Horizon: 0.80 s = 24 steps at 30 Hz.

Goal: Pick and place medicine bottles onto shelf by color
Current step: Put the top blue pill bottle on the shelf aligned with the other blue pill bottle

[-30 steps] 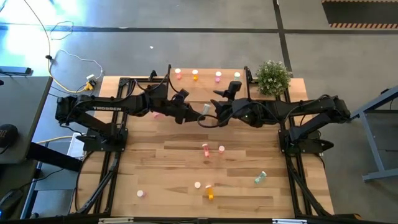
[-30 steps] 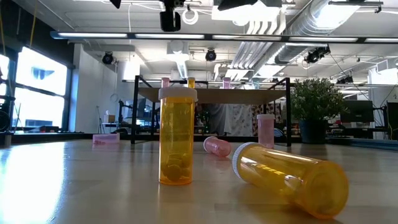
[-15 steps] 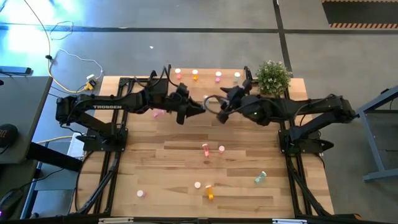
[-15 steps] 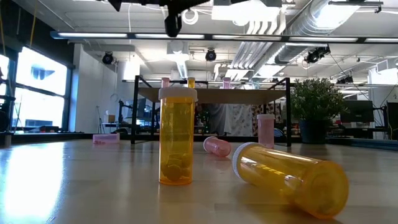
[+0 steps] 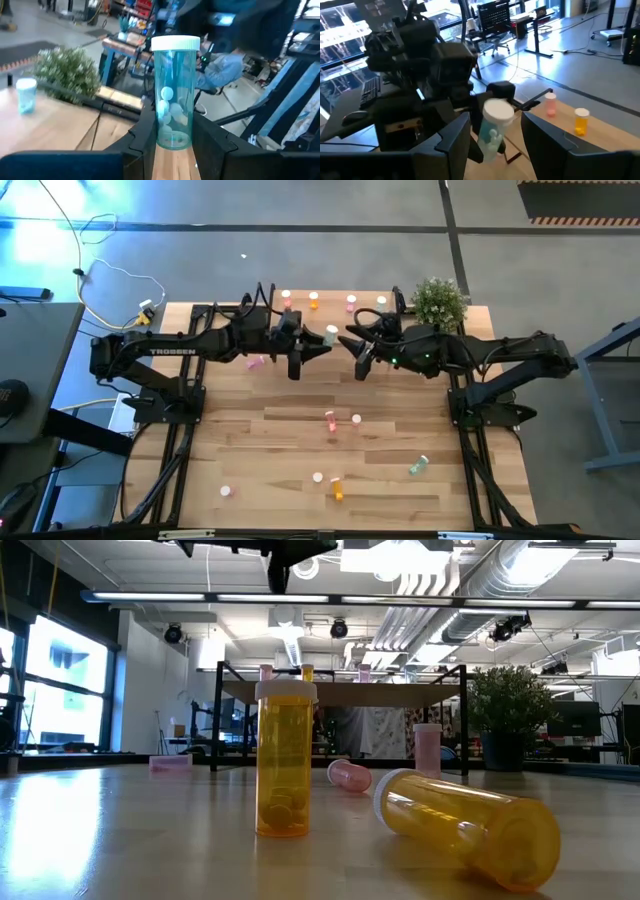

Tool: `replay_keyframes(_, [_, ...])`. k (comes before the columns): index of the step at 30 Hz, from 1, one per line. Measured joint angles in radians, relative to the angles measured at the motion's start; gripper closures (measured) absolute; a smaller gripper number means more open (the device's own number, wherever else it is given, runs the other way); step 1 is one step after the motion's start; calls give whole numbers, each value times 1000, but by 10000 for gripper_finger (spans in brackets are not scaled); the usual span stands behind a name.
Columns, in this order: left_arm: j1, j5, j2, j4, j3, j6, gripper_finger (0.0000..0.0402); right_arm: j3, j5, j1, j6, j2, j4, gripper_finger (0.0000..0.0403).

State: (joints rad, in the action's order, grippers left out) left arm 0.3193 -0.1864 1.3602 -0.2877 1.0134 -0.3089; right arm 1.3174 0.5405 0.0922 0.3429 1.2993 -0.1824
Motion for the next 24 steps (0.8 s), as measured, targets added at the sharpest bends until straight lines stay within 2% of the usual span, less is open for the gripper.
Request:
replay_keyframes(5, [-29,35,0,-64,0,28,306,0,-46,2,-8,8,25,236])
replay_keyframes(14, [-67,75,0,-78,0,71,306,0,-125,-1,-39,10,84,236])
replay_keyframes(24, [-86,108,1,-75,-2,93,306,0,-129,-9,-75,52,164,236])
